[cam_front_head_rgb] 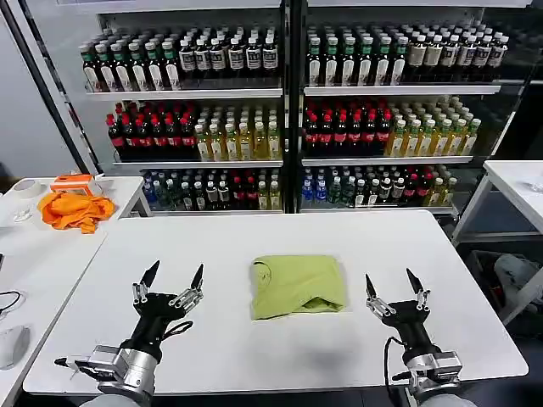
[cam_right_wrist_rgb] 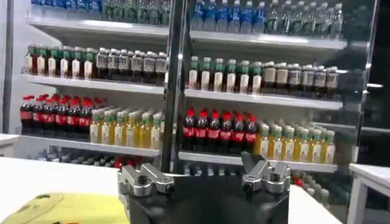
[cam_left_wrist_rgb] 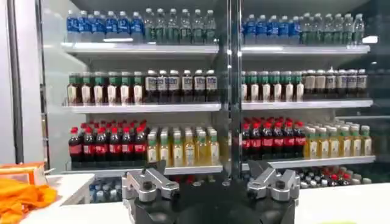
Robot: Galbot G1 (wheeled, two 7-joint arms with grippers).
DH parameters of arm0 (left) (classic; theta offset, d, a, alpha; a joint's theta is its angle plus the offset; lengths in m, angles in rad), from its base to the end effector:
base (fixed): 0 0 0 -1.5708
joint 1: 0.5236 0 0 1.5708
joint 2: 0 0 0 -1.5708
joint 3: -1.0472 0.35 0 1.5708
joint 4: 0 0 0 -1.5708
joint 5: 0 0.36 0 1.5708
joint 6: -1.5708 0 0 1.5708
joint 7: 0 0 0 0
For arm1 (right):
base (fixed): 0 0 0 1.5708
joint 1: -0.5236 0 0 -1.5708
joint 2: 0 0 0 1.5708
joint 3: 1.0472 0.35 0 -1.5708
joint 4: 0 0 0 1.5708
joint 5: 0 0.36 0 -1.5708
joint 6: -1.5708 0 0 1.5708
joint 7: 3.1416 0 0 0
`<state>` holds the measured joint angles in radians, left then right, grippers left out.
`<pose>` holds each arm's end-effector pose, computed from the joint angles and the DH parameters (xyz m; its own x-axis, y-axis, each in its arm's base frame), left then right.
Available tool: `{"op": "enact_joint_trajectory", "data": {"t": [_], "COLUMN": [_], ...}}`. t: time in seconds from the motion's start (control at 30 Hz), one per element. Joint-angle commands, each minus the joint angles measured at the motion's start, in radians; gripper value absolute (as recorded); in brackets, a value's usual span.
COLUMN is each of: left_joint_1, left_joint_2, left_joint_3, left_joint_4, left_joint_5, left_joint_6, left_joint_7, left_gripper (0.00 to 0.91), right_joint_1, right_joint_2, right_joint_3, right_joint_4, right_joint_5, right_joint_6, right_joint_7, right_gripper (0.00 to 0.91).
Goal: Fold and organize the clothes.
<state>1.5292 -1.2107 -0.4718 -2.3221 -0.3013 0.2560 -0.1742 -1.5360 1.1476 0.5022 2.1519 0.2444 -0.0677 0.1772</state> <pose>0.1853 0.0240 -0.2125 -0.9929 0.1124 0.0381 0.1126 0.9936 0.0046 0.1991 -0.0567 -0.2663 -0.9982 -0.0605 0.0034 -0.0605 0.9911 -0.1182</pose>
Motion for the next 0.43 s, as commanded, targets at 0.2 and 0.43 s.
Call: {"op": "enact_joint_trajectory", "data": {"t": [0.2,0.43], "left_joint_1": [0.028,0.047], "left_joint_2": [-0.023,-0.034], "left_joint_3": [-0.005,-0.021], "left_joint_4": [-0.033,-0.054], "left_joint_5": [0.023,0.027], "left_joint_6": [0.026,0.035], "left_joint_7": [0.005,0.021], "left_gripper": [0.907,0.907], "right_joint_1": [-0.055,-0.061], "right_joint_2": [0.012,0.012], "right_joint_3": [0.040,0.038], "right_joint_4": [0.041,0.065], "right_joint_5": [-0.049,-0.017], "right_joint_6": [0.038,0.007], "right_joint_7": [-0.023,-0.033], "right_gripper": [0.907,0.907]}}
